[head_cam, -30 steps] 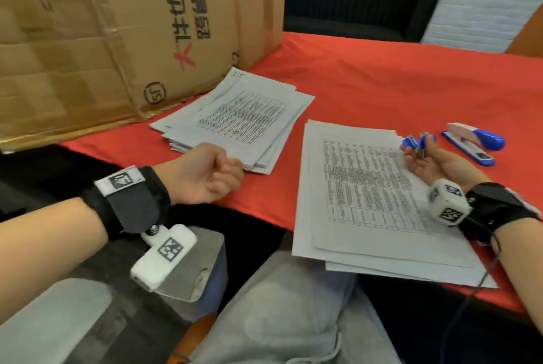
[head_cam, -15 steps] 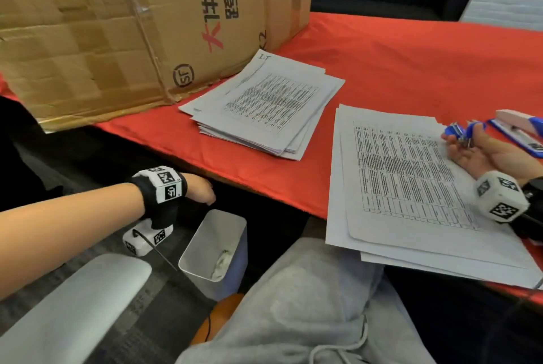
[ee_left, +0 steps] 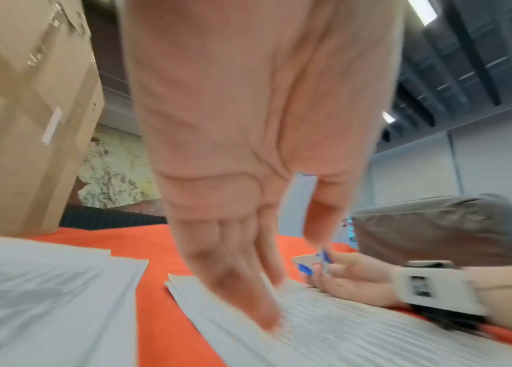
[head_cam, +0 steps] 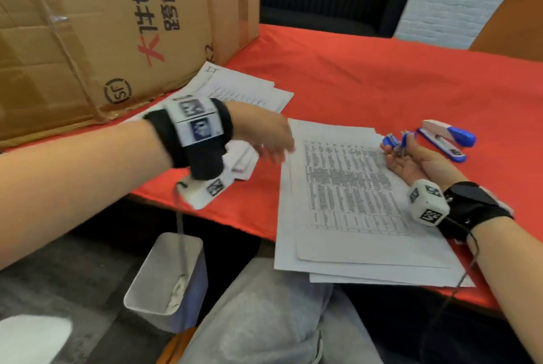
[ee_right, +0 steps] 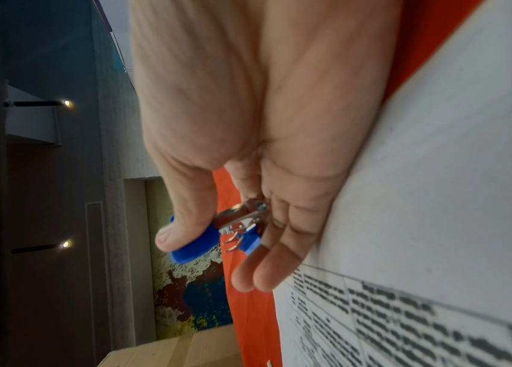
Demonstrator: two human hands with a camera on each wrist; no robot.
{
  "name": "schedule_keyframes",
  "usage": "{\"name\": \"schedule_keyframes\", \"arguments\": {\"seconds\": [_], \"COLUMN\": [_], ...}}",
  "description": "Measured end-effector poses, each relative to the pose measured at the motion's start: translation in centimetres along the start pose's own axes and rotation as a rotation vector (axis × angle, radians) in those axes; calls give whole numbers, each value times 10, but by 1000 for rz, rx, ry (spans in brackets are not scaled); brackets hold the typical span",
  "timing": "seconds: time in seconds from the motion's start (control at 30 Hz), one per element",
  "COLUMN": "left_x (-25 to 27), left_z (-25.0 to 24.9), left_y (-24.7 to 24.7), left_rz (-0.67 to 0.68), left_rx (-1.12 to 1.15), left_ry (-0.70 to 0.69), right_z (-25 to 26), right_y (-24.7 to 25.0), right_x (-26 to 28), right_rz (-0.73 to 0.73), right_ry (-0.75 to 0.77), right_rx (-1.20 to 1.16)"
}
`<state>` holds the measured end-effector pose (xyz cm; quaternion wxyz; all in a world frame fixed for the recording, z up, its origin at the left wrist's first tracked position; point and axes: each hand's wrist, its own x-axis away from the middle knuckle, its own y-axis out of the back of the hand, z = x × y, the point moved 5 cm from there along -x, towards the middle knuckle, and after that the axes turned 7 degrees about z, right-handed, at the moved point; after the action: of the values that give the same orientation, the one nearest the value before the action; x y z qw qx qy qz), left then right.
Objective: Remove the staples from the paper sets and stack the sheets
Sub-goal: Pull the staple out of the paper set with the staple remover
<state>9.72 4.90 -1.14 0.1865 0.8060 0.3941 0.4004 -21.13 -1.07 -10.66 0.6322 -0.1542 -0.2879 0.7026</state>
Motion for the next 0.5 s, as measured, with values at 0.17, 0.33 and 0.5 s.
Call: {"name": "schedule_keyframes", "arguments": {"seconds": [0.17, 0.33, 0.5], "left_x": [-59, -81, -81], "left_z": [-13, -11, -2], "left_y": [6, 3, -4], "left_rz": [-195, -226, -174], "left_rx": [188, 458, 662], "left_ry": [155, 156, 223], "right_z": [0, -1, -2], "right_y": [-5, -7, -8], "right_x": [4, 2, 0], "right_rz": [5, 33, 45], "right_ry": [-3, -18, -38], "right_rx": [-44, -55, -60]}}
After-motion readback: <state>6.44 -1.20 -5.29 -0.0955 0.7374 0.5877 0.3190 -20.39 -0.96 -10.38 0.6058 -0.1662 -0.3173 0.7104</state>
